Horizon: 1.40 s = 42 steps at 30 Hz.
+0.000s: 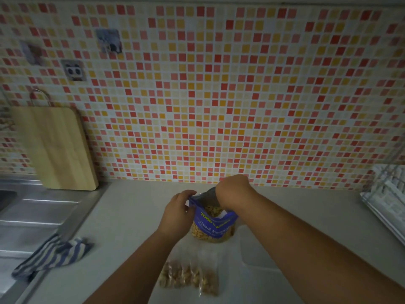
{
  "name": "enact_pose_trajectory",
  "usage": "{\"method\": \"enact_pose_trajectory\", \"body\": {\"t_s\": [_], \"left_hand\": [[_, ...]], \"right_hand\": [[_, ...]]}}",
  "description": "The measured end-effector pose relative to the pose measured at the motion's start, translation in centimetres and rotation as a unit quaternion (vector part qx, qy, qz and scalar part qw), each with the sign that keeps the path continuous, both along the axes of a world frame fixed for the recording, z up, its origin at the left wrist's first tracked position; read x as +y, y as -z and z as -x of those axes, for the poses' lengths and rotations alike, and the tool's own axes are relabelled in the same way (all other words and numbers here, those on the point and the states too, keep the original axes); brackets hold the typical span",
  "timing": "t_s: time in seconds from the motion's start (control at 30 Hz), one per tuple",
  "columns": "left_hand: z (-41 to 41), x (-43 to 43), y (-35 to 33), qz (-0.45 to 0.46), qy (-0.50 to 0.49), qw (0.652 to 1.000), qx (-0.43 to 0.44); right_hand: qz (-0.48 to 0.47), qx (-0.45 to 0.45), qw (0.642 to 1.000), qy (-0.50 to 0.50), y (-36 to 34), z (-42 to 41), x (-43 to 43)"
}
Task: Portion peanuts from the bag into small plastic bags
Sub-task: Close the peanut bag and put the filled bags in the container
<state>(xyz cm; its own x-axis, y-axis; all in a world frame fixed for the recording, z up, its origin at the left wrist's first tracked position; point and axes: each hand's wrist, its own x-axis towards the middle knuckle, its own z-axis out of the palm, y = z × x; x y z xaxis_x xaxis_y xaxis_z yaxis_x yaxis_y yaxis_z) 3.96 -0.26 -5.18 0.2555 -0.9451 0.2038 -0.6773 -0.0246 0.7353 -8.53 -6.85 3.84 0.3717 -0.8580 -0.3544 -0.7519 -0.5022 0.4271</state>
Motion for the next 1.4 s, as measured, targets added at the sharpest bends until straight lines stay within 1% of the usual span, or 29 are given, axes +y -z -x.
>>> {"method": "enact_pose_trajectory", "body": {"t_s": [0.13, 0.23, 0.3, 0.33, 0.4, 0.47, 0.53, 0.63, 0.67, 0.8, 0.87, 0.97, 1.03, 1.07, 1.13, 1.2, 1.3, 1.37, 1.4], "left_hand": [[-0.4, -0.3, -0.2, -0.001, 0.002, 1.000, -0.010], [-0.6, -0.4, -0.2, -0.009, 0.008, 1.000, -0.010], [-0.7, -0.5, -0.3, -0.015, 0.010, 1.000, -0.007], [-0.7, -0.6, -0.4, -0.017, 0.012, 1.000, -0.009], [-0.7, -0.6, -0.4, -0.020, 0.014, 1.000, -0.015], [-0.8, -0.6, -0.4, -0.022, 0.013, 1.000, -0.018], [-0.9, -0.6, -0.4, -0.028, 0.012, 0.999, -0.020], [-0.9, -0.6, -0.5, -0.037, 0.009, 0.999, -0.023], [-0.9, -0.7, -0.5, -0.039, 0.009, 0.999, -0.023], [-1.0, -0.7, -0.6, -0.042, 0.007, 0.999, -0.021], [-1.0, -0.8, -0.6, -0.043, 0.009, 0.999, -0.021], [-1.0, -0.7, -0.5, -0.046, 0.014, 0.999, -0.018], [-1.1, -0.7, -0.5, -0.045, 0.019, 0.999, -0.021], [-1.2, -0.8, -0.5, -0.042, 0.021, 0.999, -0.021], [-1.3, -0.9, -0.4, -0.039, 0.029, 0.999, -0.020], [-1.4, -1.0, -0.4, -0.036, 0.040, 0.998, -0.022], [-1.6, -1.1, -0.5, -0.033, 0.054, 0.998, -0.029], [-1.8, -1.1, -0.7, -0.030, 0.064, 0.996, -0.045], [-1.9, -1.2, -0.7, -0.028, 0.071, 0.996, -0.055]], "right_hand": [[0.045, -0.076, 0.996, -0.014, -3.5, 2.3, 1.7], [0.061, -0.169, 0.981, 0.065, -5.1, 5.4, 2.8], [0.052, -0.266, 0.955, 0.122, -4.4, 8.0, 4.0], [0.021, -0.313, 0.940, 0.133, -3.4, 9.2, 4.9], [-0.092, -0.384, 0.906, 0.153, -0.1, 10.9, 7.3], [-0.197, -0.420, 0.864, 0.195, 3.8, 11.4, 9.7], [-0.248, -0.444, 0.819, 0.264, 7.6, 11.5, 11.3], [-0.263, -0.451, 0.788, 0.326, 12.5, 10.8, 12.4], [-0.263, -0.448, 0.786, 0.334, 13.8, 10.3, 12.4], [-0.222, -0.434, 0.805, 0.339, 16.9, 8.6, 12.0], [-0.218, -0.416, 0.814, 0.343, 17.6, 8.2, 11.7], [-0.217, -0.399, 0.816, 0.359, 18.2, 7.9, 11.8], [-0.186, -0.399, 0.832, 0.338, 18.4, 8.0, 11.6], [-0.177, -0.412, 0.832, 0.325, 18.3, 8.2, 11.5], [-0.206, -0.430, 0.823, 0.308, 18.2, 8.9, 11.4], [-0.224, -0.429, 0.821, 0.302, 17.6, 9.0, 10.8], [-0.234, -0.390, 0.844, 0.284, 16.3, 8.8, 10.1], [-0.191, -0.403, 0.857, 0.258, 15.1, 8.6, 9.9], [-0.138, -0.422, 0.859, 0.255, 14.1, 8.3, 9.8]]}}
